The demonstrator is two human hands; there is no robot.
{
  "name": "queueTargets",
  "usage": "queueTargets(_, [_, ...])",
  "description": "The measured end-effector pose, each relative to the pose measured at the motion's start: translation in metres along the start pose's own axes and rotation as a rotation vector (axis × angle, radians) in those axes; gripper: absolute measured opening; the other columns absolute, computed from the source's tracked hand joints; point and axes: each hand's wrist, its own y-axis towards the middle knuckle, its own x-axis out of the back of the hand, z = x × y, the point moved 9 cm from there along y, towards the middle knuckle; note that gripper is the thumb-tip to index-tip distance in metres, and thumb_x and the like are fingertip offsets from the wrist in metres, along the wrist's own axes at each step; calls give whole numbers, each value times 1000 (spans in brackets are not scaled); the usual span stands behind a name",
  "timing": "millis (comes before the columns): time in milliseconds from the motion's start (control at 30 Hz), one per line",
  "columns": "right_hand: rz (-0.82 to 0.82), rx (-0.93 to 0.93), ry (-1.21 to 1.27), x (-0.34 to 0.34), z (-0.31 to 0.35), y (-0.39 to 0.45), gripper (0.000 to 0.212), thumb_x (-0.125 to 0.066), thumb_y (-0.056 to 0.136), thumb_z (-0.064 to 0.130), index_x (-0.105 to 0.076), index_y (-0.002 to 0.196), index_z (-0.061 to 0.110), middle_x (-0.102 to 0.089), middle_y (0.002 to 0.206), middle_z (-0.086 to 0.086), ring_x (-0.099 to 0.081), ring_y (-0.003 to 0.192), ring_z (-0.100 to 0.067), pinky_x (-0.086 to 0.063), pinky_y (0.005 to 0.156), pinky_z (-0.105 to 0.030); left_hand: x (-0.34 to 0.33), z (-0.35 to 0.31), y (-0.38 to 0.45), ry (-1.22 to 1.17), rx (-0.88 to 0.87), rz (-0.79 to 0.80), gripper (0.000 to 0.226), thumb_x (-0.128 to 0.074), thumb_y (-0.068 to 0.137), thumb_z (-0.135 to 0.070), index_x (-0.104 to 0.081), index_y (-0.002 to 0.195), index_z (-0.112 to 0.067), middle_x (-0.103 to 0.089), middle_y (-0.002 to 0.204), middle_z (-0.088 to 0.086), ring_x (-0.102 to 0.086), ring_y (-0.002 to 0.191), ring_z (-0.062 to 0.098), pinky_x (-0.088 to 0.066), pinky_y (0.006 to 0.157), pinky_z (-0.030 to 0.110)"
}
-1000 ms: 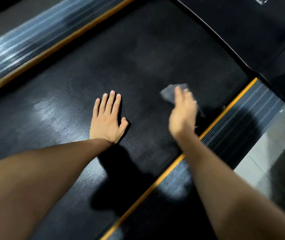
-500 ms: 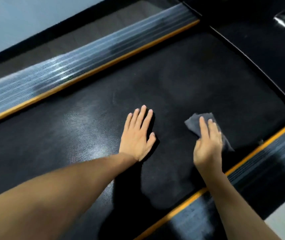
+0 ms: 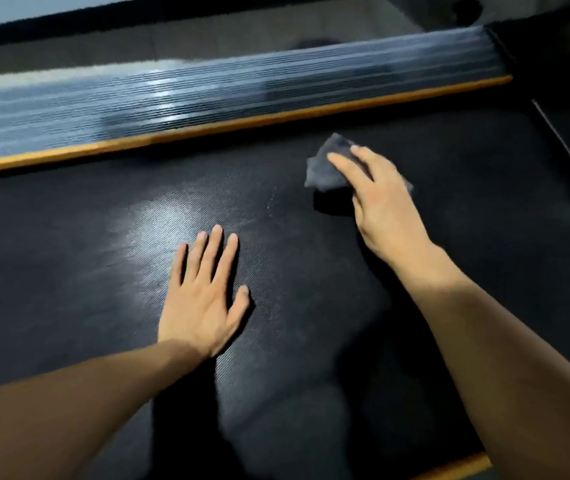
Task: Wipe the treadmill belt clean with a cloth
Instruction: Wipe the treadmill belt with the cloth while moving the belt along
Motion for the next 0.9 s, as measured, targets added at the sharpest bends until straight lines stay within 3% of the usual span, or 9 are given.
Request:
queueTargets(100, [-135,52,-159,-5,-14,42,53,-47,90,5,-50,141,18,-50,141,-16,-46,129,-37,-36,109,-50,-1,0,1,11,6,-7,75,-31,98,-51,-16,164,-17,-9,172,8,-5,159,26,-12,127,55])
queueTargets(200, [-78,-147,-48,-38,-40,60,60,-47,87,-3,-48,144,19,-44,148,-16,-40,137,-36,-32,114,-50,-2,1,2,34,0,-8,77,-33,98,-52,-13,164,-16,-7,172,9,-3,159,27,-14,126,56])
queueTargets(300, [-153,-310,80,-56,-36,66,54,-42,82,1,-59,132,13,-56,135,-19,-50,126,-37,-38,108,-48,-3,1,1,43,-10,2,79,-34,98,-53,-11,164,-15,-6,172,10,-3,159,28,-15,126,58])
queueTargets(400, [-122,-98,186,-69,38,77,46,-41,82,17,-68,120,15,-64,122,-17,-59,113,-38,-44,100,-46,-2,0,2,53,-7,25,80,-34,97,-53,-12,164,-15,-6,172,10,-4,159,29,-15,125,59])
queueTargets(467, [-27,100,219,-85,92,73,48,-43,80,13,-68,121,15,-64,125,-17,-58,117,-38,-44,101,-49,0,1,4,47,-3,26,80,-35,96,-52,-14,164,-14,-8,172,11,-6,159,30,-16,125,59])
queueTargets(567, [111,231,212,-87,88,69,51,-39,85,12,-64,129,17,-59,135,-16,-54,125,-35,-40,108,-47,0,1,2,34,-7,24,80,-36,95,-51,-16,164,-14,-9,172,11,-7,159,30,-16,125,59])
queueTargets(733, [-28,-178,125,-44,-49,52,55,-36,83,8,-61,132,14,-54,139,-17,-49,127,-37,-31,114,-40,1,1,3,15,-3,15,80,-36,96,-52,-14,164,-16,-8,172,10,-6,159,28,-13,126,58])
queueTargets(800, [-48,-251,128,-47,-35,51,53,-34,84,17,-64,127,11,-58,134,-20,-51,126,-38,-34,112,-43,1,1,4,10,-5,17,80,-37,96,-52,-15,164,-15,-9,172,10,-6,159,29,-13,126,58])
queueTargets(900, [-59,-42,233,-68,58,42,43,-40,86,23,-70,116,14,-65,121,-18,-60,113,-38,-45,101,-48,0,1,3,15,4,27,80,-38,95,-51,-18,163,-14,-13,171,12,-10,159,30,-14,125,58])
